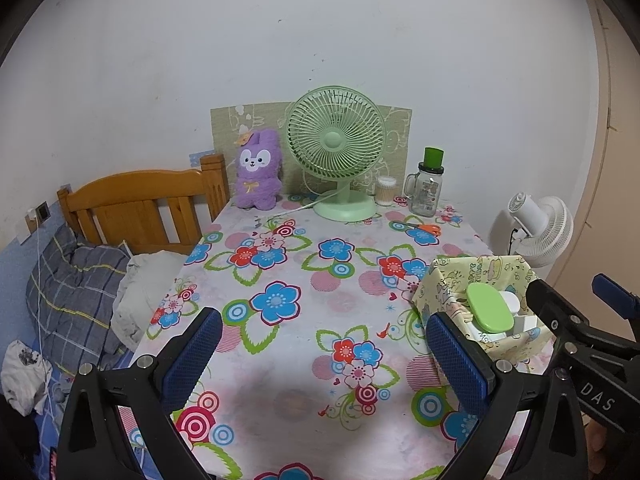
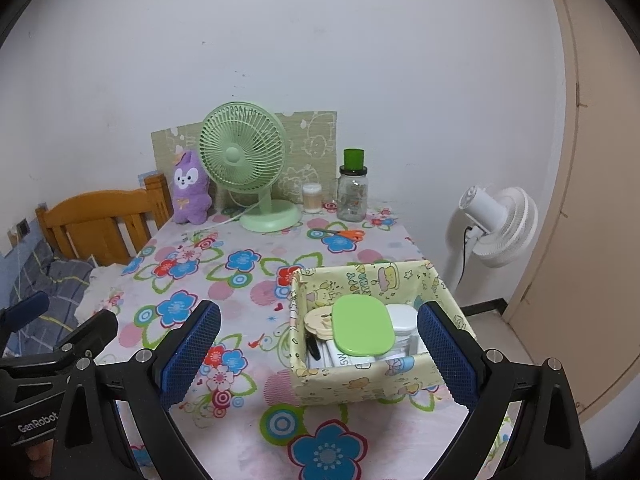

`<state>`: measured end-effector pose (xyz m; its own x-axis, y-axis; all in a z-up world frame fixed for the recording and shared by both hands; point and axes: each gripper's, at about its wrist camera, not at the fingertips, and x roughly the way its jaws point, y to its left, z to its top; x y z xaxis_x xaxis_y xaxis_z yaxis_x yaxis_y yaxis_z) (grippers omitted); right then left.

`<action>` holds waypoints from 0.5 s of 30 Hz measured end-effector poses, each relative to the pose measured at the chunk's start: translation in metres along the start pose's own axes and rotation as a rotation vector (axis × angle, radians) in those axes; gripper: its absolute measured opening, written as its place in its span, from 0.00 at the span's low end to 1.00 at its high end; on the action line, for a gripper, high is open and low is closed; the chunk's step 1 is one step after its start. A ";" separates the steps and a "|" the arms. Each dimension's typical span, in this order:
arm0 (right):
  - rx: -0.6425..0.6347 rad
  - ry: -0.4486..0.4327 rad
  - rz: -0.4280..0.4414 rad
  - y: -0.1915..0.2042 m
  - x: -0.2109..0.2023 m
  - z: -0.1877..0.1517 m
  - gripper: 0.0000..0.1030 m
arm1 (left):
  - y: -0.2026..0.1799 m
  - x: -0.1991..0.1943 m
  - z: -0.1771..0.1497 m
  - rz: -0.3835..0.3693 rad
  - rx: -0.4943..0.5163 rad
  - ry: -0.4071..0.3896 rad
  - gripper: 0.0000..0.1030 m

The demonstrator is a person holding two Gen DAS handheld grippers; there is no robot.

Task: Organize rigid objects

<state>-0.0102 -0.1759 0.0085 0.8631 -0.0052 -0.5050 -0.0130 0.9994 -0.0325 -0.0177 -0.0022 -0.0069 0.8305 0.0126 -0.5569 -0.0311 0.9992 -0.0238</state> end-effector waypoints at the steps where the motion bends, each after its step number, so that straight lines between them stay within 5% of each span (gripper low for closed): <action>1: -0.006 -0.002 -0.004 0.001 0.000 0.000 0.97 | 0.000 0.000 0.000 0.000 -0.003 0.000 1.00; 15: -0.007 -0.010 -0.012 0.003 0.000 0.000 0.97 | 0.002 -0.001 0.002 0.003 0.008 -0.007 1.00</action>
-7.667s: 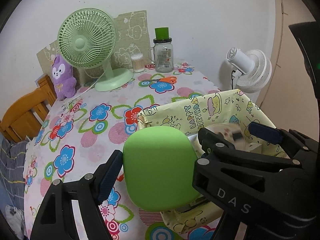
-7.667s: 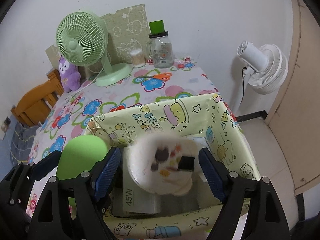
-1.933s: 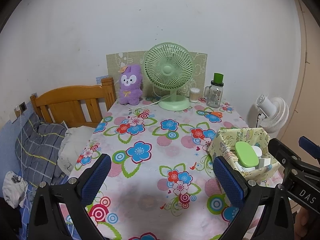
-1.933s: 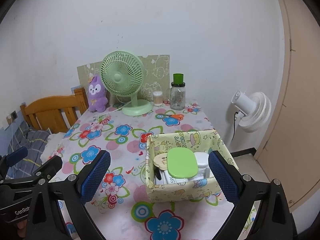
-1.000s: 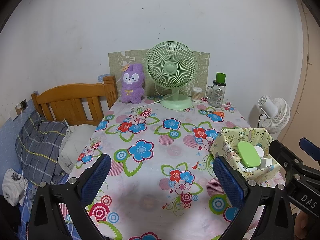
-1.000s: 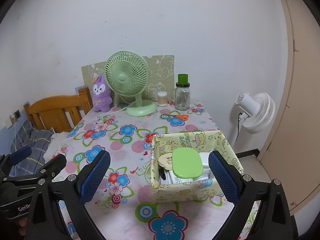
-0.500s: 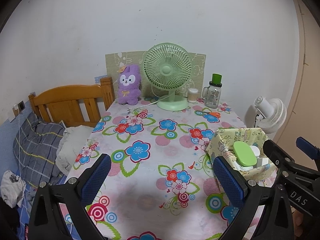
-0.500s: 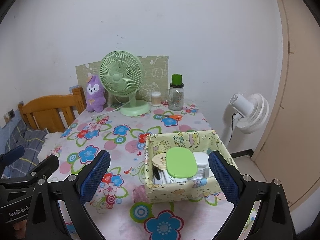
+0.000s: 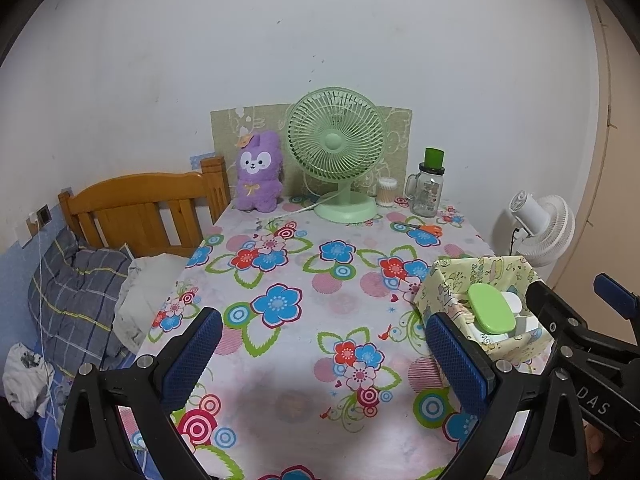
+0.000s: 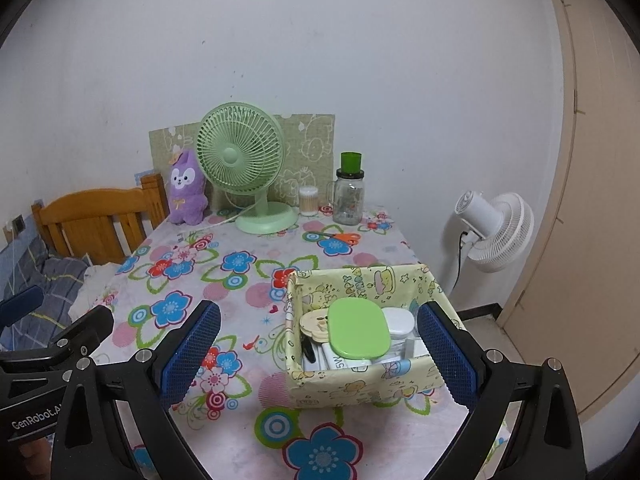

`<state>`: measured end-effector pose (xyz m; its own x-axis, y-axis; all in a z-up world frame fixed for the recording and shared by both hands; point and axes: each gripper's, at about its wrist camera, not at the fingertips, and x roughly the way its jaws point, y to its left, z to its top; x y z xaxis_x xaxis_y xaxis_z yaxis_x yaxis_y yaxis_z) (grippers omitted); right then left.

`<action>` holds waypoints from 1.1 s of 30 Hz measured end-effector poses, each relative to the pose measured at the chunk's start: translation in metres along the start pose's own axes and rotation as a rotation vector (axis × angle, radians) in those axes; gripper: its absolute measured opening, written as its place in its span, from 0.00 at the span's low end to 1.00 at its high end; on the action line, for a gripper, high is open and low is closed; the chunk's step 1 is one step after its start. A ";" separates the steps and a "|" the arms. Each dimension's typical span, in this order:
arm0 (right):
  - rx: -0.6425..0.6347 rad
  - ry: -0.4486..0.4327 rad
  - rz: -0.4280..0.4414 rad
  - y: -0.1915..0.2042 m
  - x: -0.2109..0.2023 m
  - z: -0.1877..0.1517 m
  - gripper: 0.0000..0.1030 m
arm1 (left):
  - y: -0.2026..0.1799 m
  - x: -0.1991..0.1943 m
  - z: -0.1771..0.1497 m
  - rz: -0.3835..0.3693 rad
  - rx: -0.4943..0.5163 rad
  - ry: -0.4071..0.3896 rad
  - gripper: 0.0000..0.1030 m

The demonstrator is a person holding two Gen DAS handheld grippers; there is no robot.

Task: Organize rigid objects

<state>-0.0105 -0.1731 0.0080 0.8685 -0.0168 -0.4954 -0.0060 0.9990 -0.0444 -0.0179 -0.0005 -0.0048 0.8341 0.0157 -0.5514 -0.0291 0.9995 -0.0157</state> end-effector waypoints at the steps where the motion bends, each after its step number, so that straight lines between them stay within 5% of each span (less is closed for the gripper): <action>1: 0.001 -0.001 -0.001 0.000 0.000 0.000 0.97 | 0.000 0.000 0.000 -0.002 0.002 0.000 1.00; 33: 0.007 -0.007 -0.010 -0.002 0.000 -0.001 0.97 | -0.001 0.001 0.001 -0.004 0.006 0.002 1.00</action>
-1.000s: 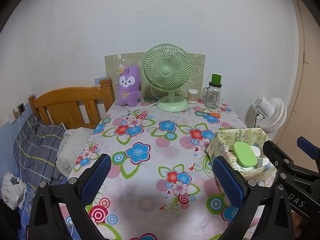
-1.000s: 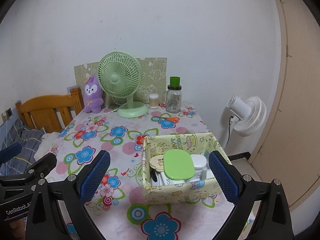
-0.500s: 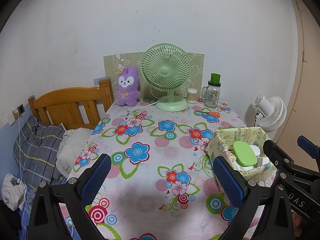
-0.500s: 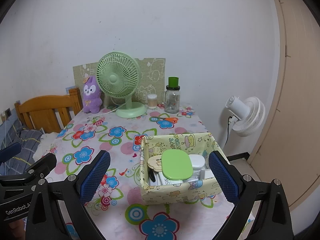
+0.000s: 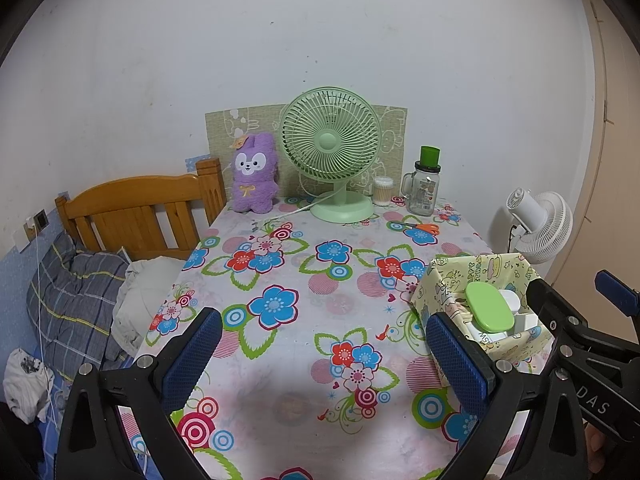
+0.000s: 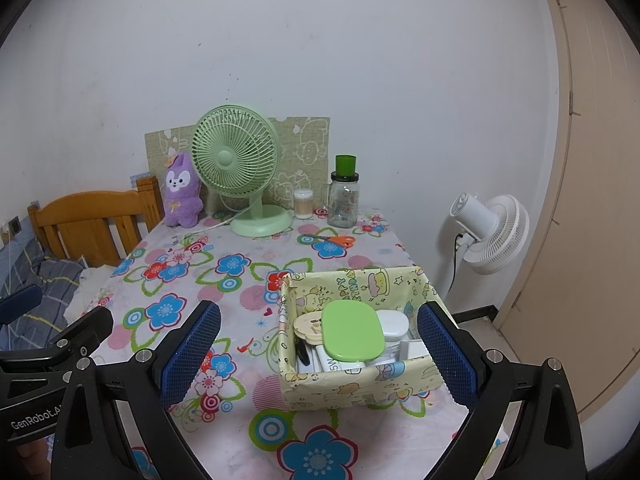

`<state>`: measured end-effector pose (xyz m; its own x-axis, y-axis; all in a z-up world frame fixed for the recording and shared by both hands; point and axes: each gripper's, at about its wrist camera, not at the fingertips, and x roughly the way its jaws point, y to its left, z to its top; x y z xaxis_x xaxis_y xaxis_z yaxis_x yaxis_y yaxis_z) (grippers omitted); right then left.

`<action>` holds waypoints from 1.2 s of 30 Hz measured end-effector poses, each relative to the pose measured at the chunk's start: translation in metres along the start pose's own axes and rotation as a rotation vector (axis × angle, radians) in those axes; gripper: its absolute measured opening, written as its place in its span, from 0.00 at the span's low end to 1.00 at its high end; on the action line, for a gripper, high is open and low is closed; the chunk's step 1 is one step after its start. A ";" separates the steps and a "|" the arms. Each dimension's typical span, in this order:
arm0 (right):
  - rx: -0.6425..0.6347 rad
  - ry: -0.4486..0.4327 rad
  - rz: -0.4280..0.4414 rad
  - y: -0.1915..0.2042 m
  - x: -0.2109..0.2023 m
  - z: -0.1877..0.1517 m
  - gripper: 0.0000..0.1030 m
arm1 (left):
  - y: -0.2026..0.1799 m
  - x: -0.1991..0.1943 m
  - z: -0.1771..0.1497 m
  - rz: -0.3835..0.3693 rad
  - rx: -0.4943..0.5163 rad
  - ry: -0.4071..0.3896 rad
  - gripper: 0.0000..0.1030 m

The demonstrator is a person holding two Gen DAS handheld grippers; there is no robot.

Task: Organize rigid objects

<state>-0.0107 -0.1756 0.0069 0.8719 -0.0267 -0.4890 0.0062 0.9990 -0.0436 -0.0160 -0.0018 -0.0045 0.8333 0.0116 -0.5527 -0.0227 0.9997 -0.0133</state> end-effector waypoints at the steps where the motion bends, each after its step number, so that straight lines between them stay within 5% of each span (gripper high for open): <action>1: -0.001 0.000 0.000 0.000 0.000 0.000 0.97 | 0.000 0.000 0.000 0.001 0.000 0.000 1.00; 36: 0.000 -0.005 -0.003 -0.001 -0.002 0.001 0.97 | -0.001 0.000 -0.001 0.000 0.000 0.000 1.00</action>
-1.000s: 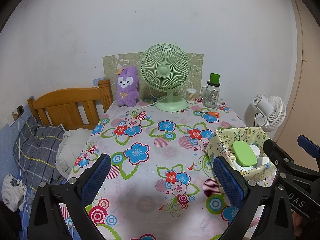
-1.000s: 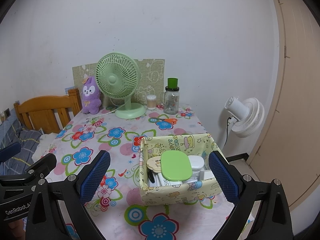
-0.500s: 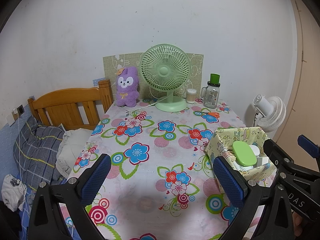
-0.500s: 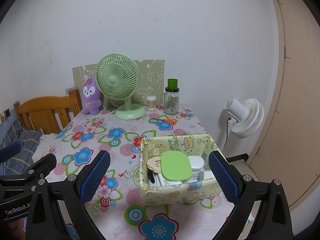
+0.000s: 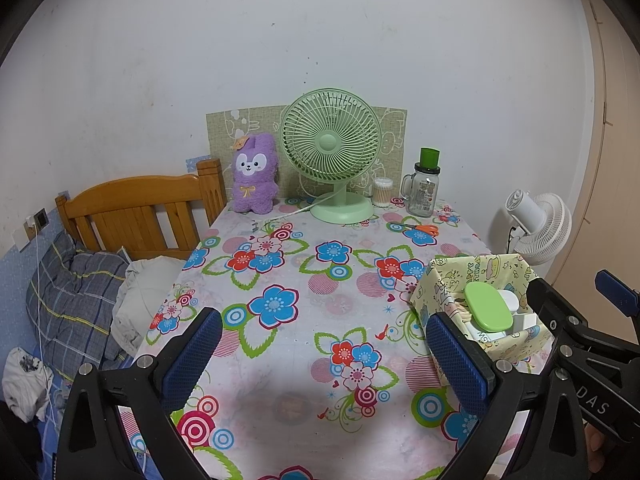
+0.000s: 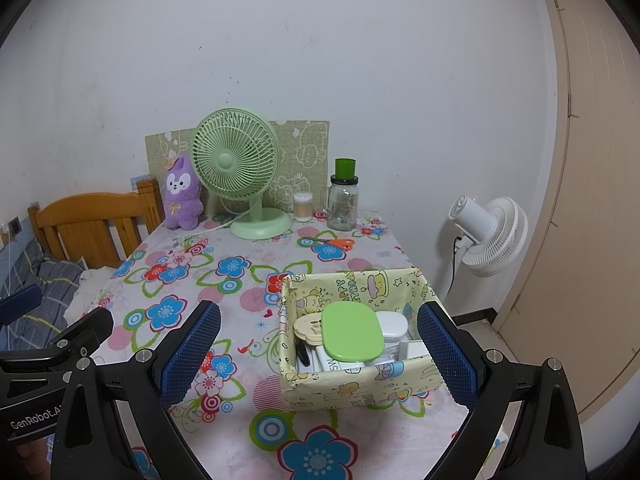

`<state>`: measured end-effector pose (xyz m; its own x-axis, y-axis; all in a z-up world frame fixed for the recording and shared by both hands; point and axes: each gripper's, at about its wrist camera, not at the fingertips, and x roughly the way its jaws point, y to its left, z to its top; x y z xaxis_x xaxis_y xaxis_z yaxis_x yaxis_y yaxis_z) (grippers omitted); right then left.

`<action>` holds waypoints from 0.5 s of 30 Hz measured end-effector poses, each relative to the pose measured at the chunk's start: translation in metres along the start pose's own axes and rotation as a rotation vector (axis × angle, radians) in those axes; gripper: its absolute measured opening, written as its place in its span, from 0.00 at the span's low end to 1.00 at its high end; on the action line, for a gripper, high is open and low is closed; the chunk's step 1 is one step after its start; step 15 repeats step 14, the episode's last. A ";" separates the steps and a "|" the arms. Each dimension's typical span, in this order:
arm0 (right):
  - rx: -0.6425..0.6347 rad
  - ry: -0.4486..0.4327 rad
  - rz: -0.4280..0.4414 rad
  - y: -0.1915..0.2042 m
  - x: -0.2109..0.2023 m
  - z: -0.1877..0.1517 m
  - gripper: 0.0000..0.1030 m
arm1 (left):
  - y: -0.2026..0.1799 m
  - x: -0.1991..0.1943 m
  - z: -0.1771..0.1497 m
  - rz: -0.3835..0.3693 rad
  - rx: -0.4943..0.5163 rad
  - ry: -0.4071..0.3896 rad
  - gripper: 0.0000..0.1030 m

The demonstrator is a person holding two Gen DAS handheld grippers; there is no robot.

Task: Organize rigid objects

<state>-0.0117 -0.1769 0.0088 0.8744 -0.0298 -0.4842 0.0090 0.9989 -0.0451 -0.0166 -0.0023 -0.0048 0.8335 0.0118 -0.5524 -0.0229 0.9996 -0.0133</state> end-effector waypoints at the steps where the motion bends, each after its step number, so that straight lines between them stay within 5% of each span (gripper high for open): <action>1: 0.000 0.000 0.000 0.000 0.000 0.000 0.97 | 0.000 0.000 0.000 0.000 0.001 0.000 1.00; 15: 0.003 0.003 -0.002 -0.002 0.001 0.003 0.97 | 0.000 0.001 0.000 -0.001 0.000 0.000 1.00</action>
